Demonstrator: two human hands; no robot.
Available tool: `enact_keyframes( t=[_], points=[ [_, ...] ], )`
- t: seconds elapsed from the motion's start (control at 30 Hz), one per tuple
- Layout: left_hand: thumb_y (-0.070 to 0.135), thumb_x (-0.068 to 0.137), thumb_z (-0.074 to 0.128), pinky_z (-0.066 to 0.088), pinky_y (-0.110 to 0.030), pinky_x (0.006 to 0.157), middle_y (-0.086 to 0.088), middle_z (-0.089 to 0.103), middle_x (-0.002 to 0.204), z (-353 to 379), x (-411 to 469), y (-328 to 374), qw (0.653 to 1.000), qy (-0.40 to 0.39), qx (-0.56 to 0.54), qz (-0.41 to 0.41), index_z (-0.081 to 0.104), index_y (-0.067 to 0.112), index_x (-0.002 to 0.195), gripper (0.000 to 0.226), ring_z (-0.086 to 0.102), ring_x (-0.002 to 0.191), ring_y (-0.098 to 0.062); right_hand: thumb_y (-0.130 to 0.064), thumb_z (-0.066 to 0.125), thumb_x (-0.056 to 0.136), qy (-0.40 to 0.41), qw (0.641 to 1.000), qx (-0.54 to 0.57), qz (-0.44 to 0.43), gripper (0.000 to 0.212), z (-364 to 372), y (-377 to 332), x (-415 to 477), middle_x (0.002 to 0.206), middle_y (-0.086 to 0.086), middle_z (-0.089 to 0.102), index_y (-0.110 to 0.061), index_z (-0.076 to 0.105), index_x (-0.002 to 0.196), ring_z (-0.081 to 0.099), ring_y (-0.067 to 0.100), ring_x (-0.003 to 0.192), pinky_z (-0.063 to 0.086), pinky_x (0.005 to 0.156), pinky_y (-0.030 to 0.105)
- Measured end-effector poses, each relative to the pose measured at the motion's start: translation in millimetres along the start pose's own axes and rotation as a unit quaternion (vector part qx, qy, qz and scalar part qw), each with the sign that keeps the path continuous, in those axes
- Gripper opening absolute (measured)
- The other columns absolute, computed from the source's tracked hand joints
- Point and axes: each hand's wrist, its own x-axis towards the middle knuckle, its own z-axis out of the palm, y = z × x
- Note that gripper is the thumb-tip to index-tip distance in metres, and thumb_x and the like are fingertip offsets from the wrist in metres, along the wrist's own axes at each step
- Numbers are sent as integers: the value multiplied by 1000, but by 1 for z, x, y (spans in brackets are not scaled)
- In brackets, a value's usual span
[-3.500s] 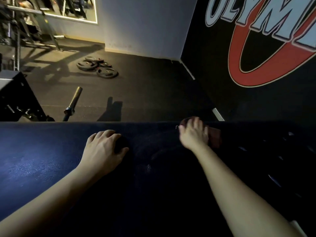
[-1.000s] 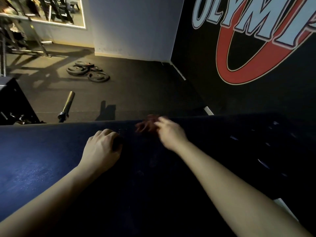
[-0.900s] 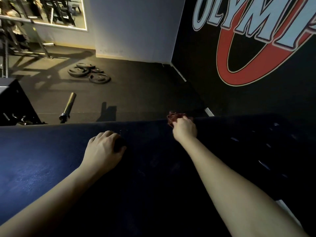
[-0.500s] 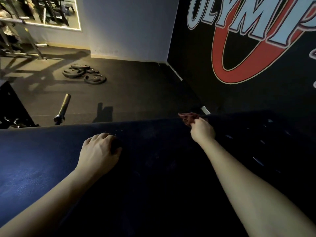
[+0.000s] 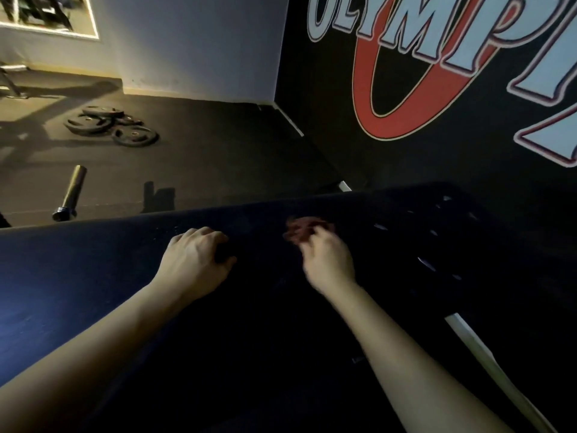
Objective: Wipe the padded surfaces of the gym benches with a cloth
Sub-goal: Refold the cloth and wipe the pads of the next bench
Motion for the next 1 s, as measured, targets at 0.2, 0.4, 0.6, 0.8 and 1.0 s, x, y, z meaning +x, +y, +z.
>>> enact_keyframes(
  t=[0.2,0.4,0.6,0.8,1.0],
  points=[
    [35,91,71,49,-44,92,0,68,119,-16,-21,-22,998,31,-36,-31,72,23,119,31,61,109,-26,-17,50,88,-82,955,64,-278,44,-1,-29,-64,148,9,55,-9,70,127,51,23,137,31,119,28],
    [45,92,68,50,-44,95,1,67,122,-24,-60,-28,999,13,-25,-29,72,21,122,39,60,112,-24,-39,60,95,-13,993,47,-106,36,-4,-37,-54,122,15,69,-6,75,92,65,32,113,50,100,37],
    [54,87,58,51,-46,95,2,67,125,-33,-97,-32,999,14,-1,-37,73,26,121,46,61,113,-24,-35,64,94,-71,960,74,-259,34,5,-60,-49,136,8,66,-9,76,112,62,25,124,48,109,36],
    [56,81,57,49,-44,99,4,67,124,-26,-120,-37,996,27,12,-85,73,24,120,53,62,115,-22,-31,58,101,-41,997,50,-31,26,35,-108,56,125,9,64,-9,67,113,60,33,116,46,89,36],
    [54,83,63,51,-42,89,4,66,110,-16,-128,-43,986,78,33,-144,73,27,107,37,62,102,-23,-27,68,93,-137,959,153,-197,37,60,-189,29,132,6,67,-16,68,129,61,26,124,45,104,32]
  ],
)
